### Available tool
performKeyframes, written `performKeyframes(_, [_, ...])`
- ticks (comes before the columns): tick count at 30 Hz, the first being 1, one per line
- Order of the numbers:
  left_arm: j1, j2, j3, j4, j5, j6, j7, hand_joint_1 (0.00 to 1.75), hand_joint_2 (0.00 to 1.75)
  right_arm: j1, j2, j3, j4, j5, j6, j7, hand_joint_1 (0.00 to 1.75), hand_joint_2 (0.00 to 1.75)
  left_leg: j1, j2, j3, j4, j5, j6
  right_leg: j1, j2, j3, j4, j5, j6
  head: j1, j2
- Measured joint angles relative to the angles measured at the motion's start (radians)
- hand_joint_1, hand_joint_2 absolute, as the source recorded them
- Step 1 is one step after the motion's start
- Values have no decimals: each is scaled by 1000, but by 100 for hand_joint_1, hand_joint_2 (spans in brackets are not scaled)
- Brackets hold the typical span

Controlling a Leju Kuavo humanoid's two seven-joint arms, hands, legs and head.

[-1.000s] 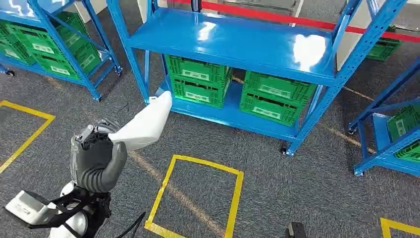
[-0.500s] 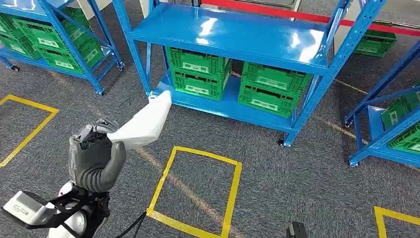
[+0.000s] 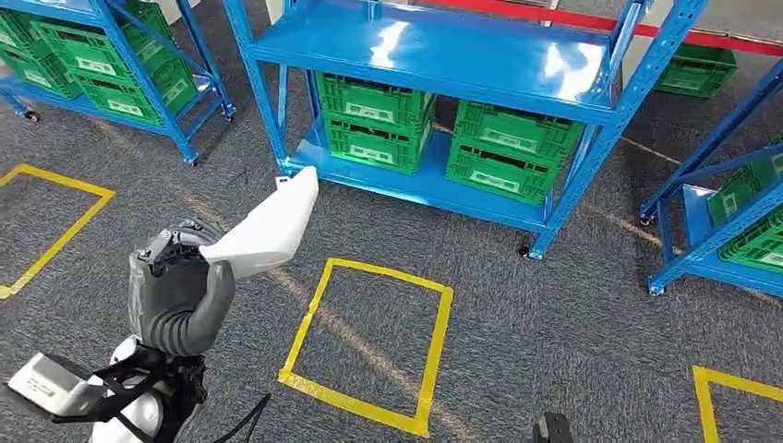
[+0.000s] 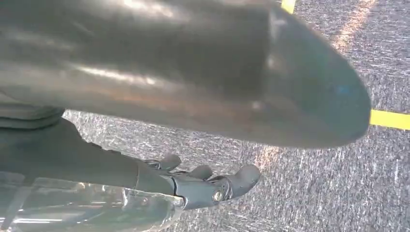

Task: Take the parts from the cabinet and place them on the table.

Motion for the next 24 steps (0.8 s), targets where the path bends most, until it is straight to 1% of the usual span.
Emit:
performKeyframes(1, [1, 0, 0, 0, -1, 0, 0, 175, 175, 2, 0, 3, 0, -1, 0, 0, 0, 0, 1, 0, -3, 1, 4, -4, 2, 0, -3, 3, 1, -4, 2, 0])
performKeyframes(2, [2, 0, -1, 0, -1, 0, 0, 175, 175, 5, 0, 4, 0, -2, 0, 0, 0, 0, 1, -2, -4, 3, 8, -9, 0, 0, -5, 1, 5, -10, 1, 0])
performKeyframes(3, [2, 1, 0, 0, -1, 0, 0, 175, 175, 6, 2, 5, 0, -2, 0, 0, 0, 0, 3, -3, -12, 8, -1, -13, -13, -2, -5, -3, 13, -22, 3, 0])
performKeyframes(4, [2, 1, 0, 0, -1, 0, 0, 175, 175, 5, 2, 6, 0, -2, 1, 0, 0, 0, 5, -7, -20, 33, -33, -24, -11, -2, -11, -3, 18, -29, -2, 0])
performKeyframes(5, [2, 1, 0, -1, -1, 0, 0, 175, 175, 4, 2, 7, 0, -2, 1, 0, 0, 0, 10, -7, -44, 95, -83, -32, -11, -3, -15, -3, 22, -36, -6, 0])
performKeyframes(6, [2, 2, 0, -1, -1, 0, 0, 175, 175, 4, 2, 8, 0, -2, 1, 0, 0, 0, 15, -7, -70, 177, -130, -37, -9, -4, -21, -2, 27, -41, -5, 0])
performKeyframes(7, [3, 3, 0, -1, -1, 0, 0, 175, 175, 4, 2, 10, 0, -2, 1, 0, 0, 0, 18, -7, -99, 262, -169, -41, -8, -4, -29, 1, 31, -43, -5, 0])
performKeyframes(8, [3, 4, 0, -1, -1, 0, 0, 175, 175, 5, 1, 11, 0, -2, 0, 0, 0, 0, 21, -7, -112, 316, -185, -44, -8, -4, -38, 5, 34, -40, -5, 0])
performKeyframes(9, [3, 4, 0, -1, -1, 0, 0, 175, 175, 5, 1, 13, 0, -2, -1, 0, 0, 0, 23, -7, -103, 320, -179, -45, -8, -4, -45, 9, 37, -41, -5, 0])
performKeyframes(10, [3, 6, 0, 0, -1, 0, 0, 175, 175, 5, 1, 14, 0, -1, -1, 0, 0, 0, 24, -6, -68, 275, -153, -44, -8, -4, -52, 13, 39, -38, -5, 0])
performKeyframes(11, [3, 6, 0, -1, -1, 1, 0, 175, 175, 5, 1, 16, 0, -1, -1, 0, 0, 0, 25, -7, -17, 199, -119, -42, -8, -3, -55, 16, 40, -36, -6, 0])
performKeyframes(12, [2, 6, 0, -1, -1, 1, 0, 175, 175, 4, 1, 17, -1, 0, -1, 0, 0, 0, 24, -7, 55, 86, -80, -36, -8, -2, -56, 20, 42, -33, -6, 0])
performKeyframes(13, [1, 6, 0, -1, -1, 2, 0, 175, 175, 4, 2, 18, -2, 0, -1, 1, 0, 0, 22, -10, 84, 32, -93, -30, -9, -2, -58, 19, 44, -30, -5, 0])
performKeyframes(14, [1, 6, 0, -2, -1, 2, 0, 175, 175, 1, 2, 20, -2, 1, -1, 2, 0, 0, 16, -12, 101, 16, -96, -27, -4, -2, -65, 20, 51, -20, -4, 0])
performKeyframes(15, [2, 6, 0, -5, -1, 4, 0, 175, 175, 0, 2, 21, -3, 2, 0, 6, 0, 0, 13, -12, 98, 8, -92, -24, -6, -2, -70, 21, 59, -8, -5, 0])
performKeyframes(17, [2, 7, 1, -5, -2, 6, 0, 175, 175, 0, 2, 21, -3, 2, 0, 8, 0, 0, 7, -13, 91, 8, -86, -15, -11, -3, -76, 18, 69, 7, -5, 0])
performKeyframes(18, [2, 7, 0, -6, -2, 6, 0, 175, 175, 0, 0, 21, -3, 2, 0, 9, 0, 0, 11, -9, 89, -10, -76, -2, -7, -3, -79, 19, 70, 13, -5, 0])
performKeyframes(19, [1, 7, 0, -7, -2, 6, 0, 175, 175, 0, 1, 22, -3, 2, 0, 10, 0, 0, 15, -3, 87, -15, -64, 6, -11, -3, -92, 36, 44, 7, -3, 0])
performKeyframes(20, [0, 6, 0, -8, -2, 7, 0, 175, 175, -1, 1, 23, -3, 2, 0, 10, 0, 0, 15, -2, 75, -16, -57, 17, -10, -3, -113, 85, 2, -2, -2, 0])
performKeyframes(21, [1, 6, 0, -8, -2, 8, 0, 175, 175, -2, 0, 24, -3, 2, 0, 10, 0, 0, 13, -2, 62, -15, -49, 18, -10, -3, -143, 162, -45, -7, -2, 0])
performKeyframes(22, [1, 5, 0, -8, -3, 10, 0, 175, 175, -2, -1, 24, -3, 2, 0, 10, 0, 0, 12, -2, 51, -14, -41, 20, -10, -3, -170, 244, -84, -9, -2, 0])
performKeyframes(23, [1, 5, 0, -8, -4, 13, 1, 175, 175, -1, -2, 24, -3, 2, 0, 10, 0, 0, 10, -2, 37, -12, -32, 21, -10, -3, -191, 320, -112, -5, -1, 0])
performKeyframes(24, [1, 5, 0, -8, -5, 14, 1, 175, 175, 0, -2, 26, -3, 2, 0, 10, 0, 0, 10, -2, 25, -10, -24, 20, -11, -3, -191, 348, -110, 3, -2, 0])
